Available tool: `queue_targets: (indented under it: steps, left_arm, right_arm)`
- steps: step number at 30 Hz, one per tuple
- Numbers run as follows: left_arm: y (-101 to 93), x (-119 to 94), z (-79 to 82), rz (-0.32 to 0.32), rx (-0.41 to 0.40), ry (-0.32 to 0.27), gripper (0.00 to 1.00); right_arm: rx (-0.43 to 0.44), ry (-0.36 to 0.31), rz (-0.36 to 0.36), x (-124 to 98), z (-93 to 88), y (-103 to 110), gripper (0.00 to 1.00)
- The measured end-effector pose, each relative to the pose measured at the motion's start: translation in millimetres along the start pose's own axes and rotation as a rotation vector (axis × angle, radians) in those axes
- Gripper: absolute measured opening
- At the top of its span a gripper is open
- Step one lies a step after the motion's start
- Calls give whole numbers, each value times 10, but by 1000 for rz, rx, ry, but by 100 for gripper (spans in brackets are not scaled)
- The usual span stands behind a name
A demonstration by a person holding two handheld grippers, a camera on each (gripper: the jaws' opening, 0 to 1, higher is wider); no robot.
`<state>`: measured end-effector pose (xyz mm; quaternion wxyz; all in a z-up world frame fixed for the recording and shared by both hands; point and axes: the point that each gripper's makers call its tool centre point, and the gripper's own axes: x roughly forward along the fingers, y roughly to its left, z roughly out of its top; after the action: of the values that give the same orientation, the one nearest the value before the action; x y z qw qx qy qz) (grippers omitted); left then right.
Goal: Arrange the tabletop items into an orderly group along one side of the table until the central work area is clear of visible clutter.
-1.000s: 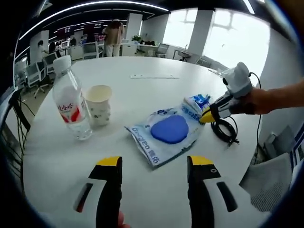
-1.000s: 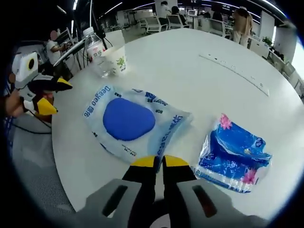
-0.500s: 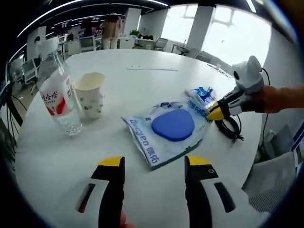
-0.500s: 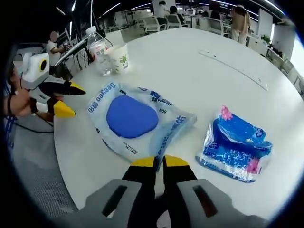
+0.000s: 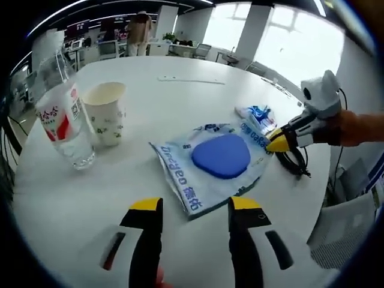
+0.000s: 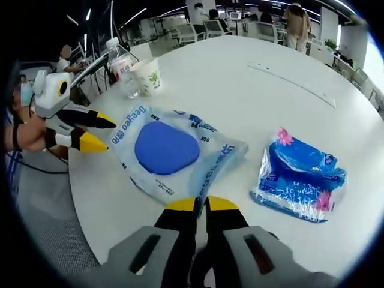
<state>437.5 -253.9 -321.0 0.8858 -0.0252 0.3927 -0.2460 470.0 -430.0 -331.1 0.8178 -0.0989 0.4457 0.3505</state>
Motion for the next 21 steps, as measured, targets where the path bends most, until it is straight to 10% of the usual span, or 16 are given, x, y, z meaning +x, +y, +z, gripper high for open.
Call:
queue_targets:
  steps: [15,21]
  left_arm:
    - [-61,70,-17,23,49,31,27]
    - [25,57,-9,66,72,32,4]
  right_arm:
    - [24,-20,-1,-13,1,12,2]
    - [39,-32,-15,-12,6,15,0]
